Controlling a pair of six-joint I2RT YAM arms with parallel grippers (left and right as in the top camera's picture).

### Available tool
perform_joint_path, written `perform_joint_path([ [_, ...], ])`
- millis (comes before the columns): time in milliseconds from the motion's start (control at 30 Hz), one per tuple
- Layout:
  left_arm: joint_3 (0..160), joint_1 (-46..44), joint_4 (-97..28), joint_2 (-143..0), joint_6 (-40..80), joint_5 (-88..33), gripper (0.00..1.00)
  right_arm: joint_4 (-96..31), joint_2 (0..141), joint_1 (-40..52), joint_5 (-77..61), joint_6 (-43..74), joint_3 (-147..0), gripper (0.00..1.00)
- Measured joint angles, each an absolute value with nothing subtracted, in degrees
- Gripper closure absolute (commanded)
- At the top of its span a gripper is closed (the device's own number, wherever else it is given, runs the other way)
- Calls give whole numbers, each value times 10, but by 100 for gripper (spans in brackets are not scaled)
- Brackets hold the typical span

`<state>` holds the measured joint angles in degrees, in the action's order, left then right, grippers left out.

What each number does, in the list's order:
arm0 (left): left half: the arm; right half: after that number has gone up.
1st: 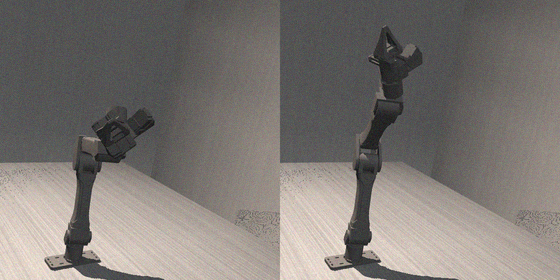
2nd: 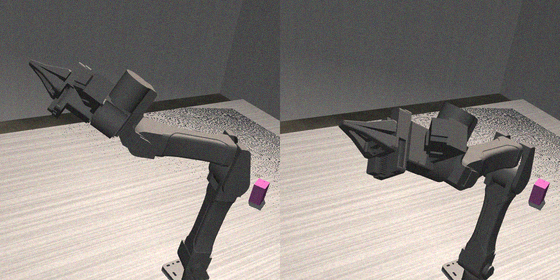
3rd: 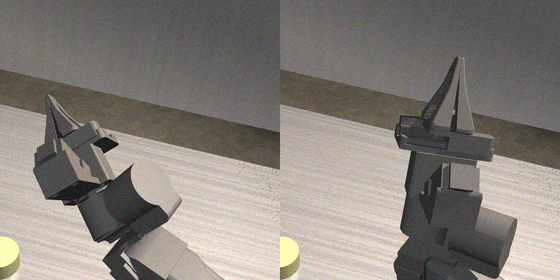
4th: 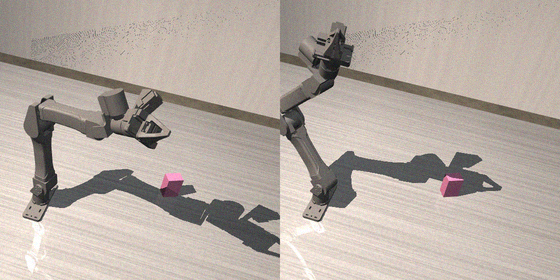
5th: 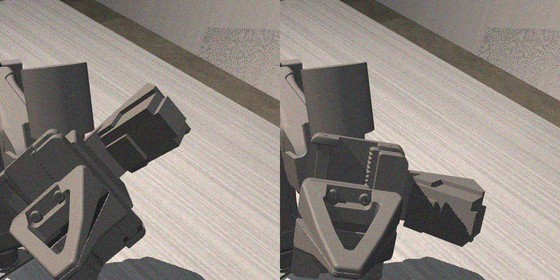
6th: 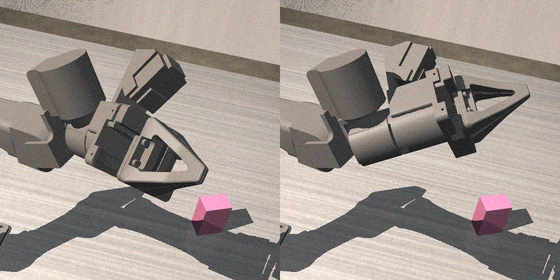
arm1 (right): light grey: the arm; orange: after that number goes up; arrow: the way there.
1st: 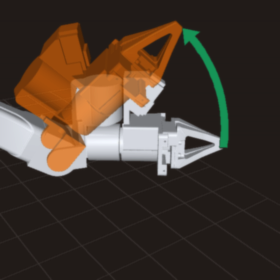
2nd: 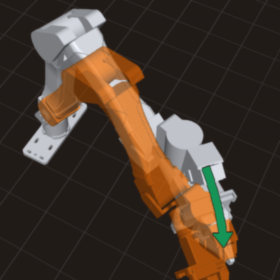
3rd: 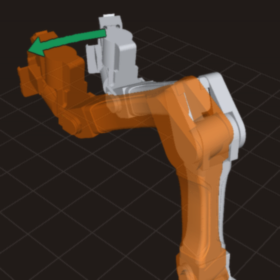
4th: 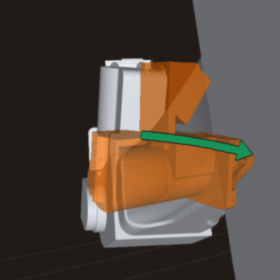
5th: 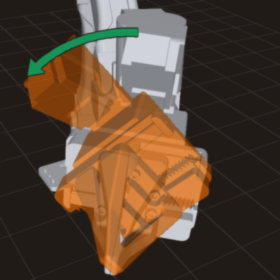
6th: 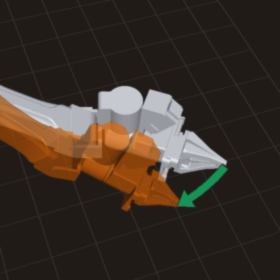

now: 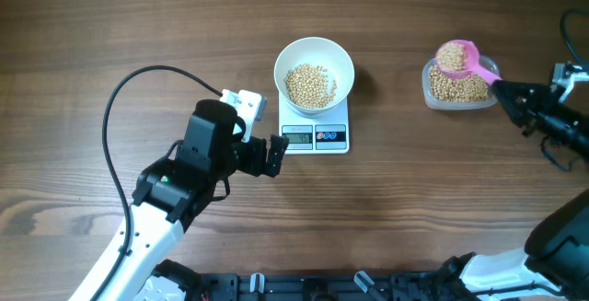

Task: Scoop item into bowl and weigh 150g on scale
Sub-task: 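Carry the filled scoop left over the white bowl with the right gripper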

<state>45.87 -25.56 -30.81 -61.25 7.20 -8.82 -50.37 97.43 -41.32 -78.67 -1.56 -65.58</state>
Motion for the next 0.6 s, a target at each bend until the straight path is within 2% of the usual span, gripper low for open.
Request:
perform_joint_path([
  [367,459,-256,-308,-613,72,-88,0,-496,974,-261,-816,8,-656,96],
  [600,459,-256,-308,-613,72,-88,0,-333,974,-146,-812,123,-649,96],
])
